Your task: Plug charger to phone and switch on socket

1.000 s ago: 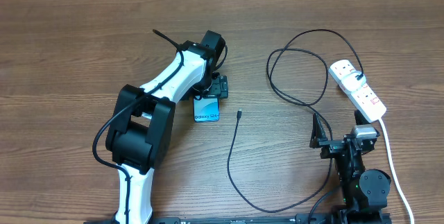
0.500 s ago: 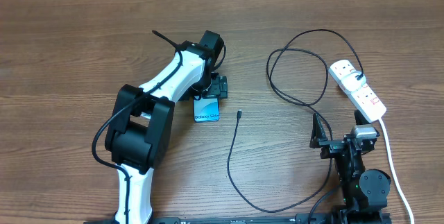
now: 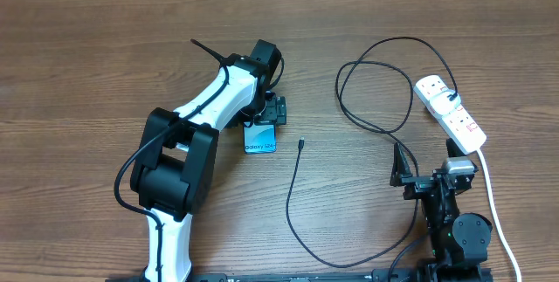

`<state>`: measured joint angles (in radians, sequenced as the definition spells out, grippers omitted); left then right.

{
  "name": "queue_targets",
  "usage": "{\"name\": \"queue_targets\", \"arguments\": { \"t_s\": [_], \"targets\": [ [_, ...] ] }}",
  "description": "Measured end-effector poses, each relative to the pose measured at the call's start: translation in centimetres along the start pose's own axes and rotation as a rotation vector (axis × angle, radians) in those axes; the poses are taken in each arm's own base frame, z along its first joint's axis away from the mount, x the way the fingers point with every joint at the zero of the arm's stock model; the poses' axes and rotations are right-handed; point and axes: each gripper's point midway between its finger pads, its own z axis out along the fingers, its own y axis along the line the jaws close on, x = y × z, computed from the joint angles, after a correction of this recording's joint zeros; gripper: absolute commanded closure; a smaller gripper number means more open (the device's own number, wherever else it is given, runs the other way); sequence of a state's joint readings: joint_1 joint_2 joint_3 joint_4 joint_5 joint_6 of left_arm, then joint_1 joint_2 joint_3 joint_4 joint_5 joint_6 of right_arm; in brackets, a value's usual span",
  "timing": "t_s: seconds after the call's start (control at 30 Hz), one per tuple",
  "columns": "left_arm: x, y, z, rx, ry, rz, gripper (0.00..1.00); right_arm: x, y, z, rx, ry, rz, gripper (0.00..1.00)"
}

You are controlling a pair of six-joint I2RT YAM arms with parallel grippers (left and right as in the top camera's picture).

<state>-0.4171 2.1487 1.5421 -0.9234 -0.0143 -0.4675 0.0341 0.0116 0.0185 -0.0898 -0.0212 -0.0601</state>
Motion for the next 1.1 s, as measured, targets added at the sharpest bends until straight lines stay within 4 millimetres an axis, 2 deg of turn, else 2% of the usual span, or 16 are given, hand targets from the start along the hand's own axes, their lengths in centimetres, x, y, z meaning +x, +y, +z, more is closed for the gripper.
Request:
{"name": "queue_targets", "arguments": {
  "t_s": [0.1, 0.17, 0.37, 0.6, 0.93, 1.1],
  "targets": [
    [0.00, -0.01, 0.00, 0.000, 0.000, -0.005, 0.08, -0.01, 0.00, 0.00, 0.000, 0.000, 0.000, 0.00],
    [0.06, -0.07, -0.03, 0.002, 0.001, -0.010, 0.18, 0.02, 0.01, 0.00, 0.000, 0.000, 0.000, 0.00],
    [0.18, -0.06, -0.02, 0.002, 0.003, -0.021, 0.18, 0.00, 0.02, 0.00, -0.001, 0.000, 0.000, 0.00],
    [0.20, -0.09, -0.02, 0.004, 0.004, -0.022, 0.28, 0.04, 0.02, 0.01, -0.001, 0.001, 0.000, 0.00],
    [0.19, -0.03, -0.04, 0.001, 0.003, -0.025, 0.29, 0.01, 0.01, 0.00, 0.000, 0.000, 0.000, 0.00],
    [0.23, -0.01, -0.05, 0.000, 0.004, -0.025, 0.34, 0.03, 0.01, 0.01, 0.000, 0.001, 0.000, 0.00]
  ]
}}
